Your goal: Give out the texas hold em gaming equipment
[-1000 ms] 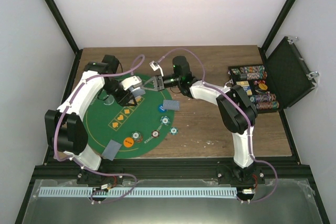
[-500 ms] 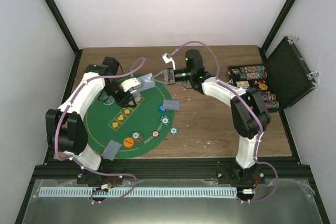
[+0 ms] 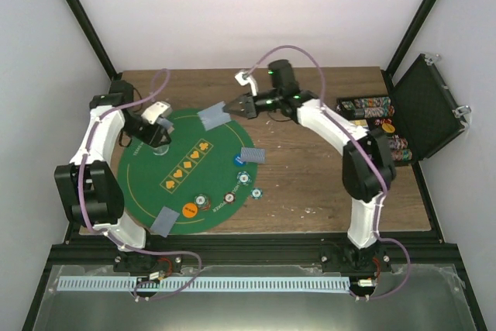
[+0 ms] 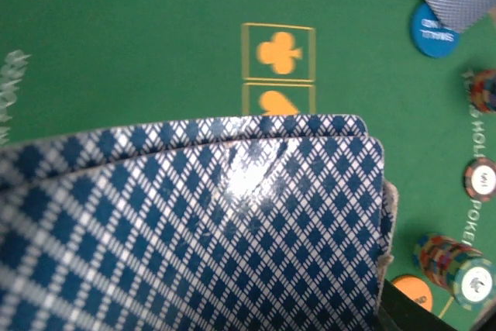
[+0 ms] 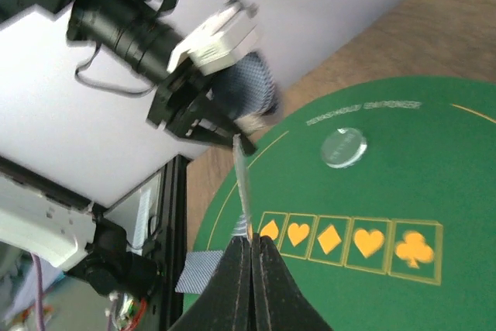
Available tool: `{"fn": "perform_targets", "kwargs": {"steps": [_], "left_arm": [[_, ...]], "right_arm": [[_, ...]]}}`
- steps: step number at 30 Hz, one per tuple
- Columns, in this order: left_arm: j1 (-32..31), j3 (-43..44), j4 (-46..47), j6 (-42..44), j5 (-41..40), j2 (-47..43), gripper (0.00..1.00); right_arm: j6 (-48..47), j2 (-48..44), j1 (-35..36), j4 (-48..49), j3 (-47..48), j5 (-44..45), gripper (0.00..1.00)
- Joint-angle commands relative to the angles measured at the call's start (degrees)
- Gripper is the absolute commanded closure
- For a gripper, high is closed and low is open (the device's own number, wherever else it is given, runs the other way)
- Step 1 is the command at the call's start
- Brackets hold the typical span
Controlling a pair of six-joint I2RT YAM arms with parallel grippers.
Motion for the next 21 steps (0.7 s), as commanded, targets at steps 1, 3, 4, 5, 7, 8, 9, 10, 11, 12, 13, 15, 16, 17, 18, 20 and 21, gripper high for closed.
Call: {"fn": "perform_targets", "kwargs": {"steps": [1,3,4,5,7,8,9,10,11,12,13,15,16,17,18,20,21], "left_arm": [[5.0,2.6,2.5,-4.2,-0.7,-0.7,0.53],[7.0,2.9,3.3,-5.1,-1.4,-1.0,0.53],[7.8,3.0,3.4,-5.4,-1.7,-1.1,0.53],[8.5,3.3,3.5,-5.6,-1.7,-1.2,0.53],[9.3,3.4,3.5,-5.7,-1.6,-1.3,0.53],[9.5,3.4,3.6,-5.8,-1.8,-1.4,0.53],[9.5,3.3,3.7,-6.0,-2.0,-1.5,0.53],[9.5,3.1,3.8,-6.0,-2.0,-1.5,0.53],[9.6,3.1,3.9,-6.1,-2.0,-1.5,0.53],[9.6,3.1,4.0,-6.1,-2.0,-1.5,0.53],[9.6,3.2,4.1,-6.2,-2.0,-1.5,0.53],[9.6,3.3,4.1,-6.2,-1.8,-1.5,0.53],[9.6,3.3,4.1,-6.2,-1.6,-1.5,0.53],[9.6,3.2,4.1,-6.1,-1.4,-1.6,0.53],[9.6,3.2,4.0,-6.1,-1.3,-1.6,0.53],[9.6,3.1,4.0,-5.8,-1.3,-1.8,0.53],[9.6,3.0,3.9,-5.8,-1.2,-1.8,0.53]], "right_arm": [[-14.8,7.1,9.3,-17.0,11.4,-1.3,0.99],[-16.3,10.9,12.9,-18.9,15.6,-1.1,0.99],[-16.5,12.6,14.6,-19.5,17.3,-0.9,0.99],[-16.2,14.2,16.0,-19.8,18.8,-0.6,0.99],[-15.5,17.1,18.7,-20.1,21.1,-0.1,0.99],[-14.7,18.4,20.0,-19.9,22.2,0.1,0.99],[-14.0,19.7,21.2,-19.7,23.2,0.2,0.99],[-13.7,21.0,22.4,-20.0,24.1,0.4,0.99],[-13.8,22.2,23.7,-20.4,25.2,0.8,0.99],[-13.9,23.4,24.9,-20.9,26.1,1.6,0.99],[-14.1,24.6,26.2,-21.5,27.1,2.4,0.99],[-14.2,26.9,28.6,-22.6,29.3,4.3,0.99],[-13.9,27.9,29.2,-22.7,29.8,4.7,0.99],[-13.9,29.0,30.4,-23.1,31.1,5.9,0.99],[-14.0,30.0,31.1,-23.6,32.0,6.9,0.99],[-13.1,31.6,32.2,-24.2,33.0,8.2,0.99],[-12.3,32.6,32.6,-24.1,33.1,8.4,0.99]]}}
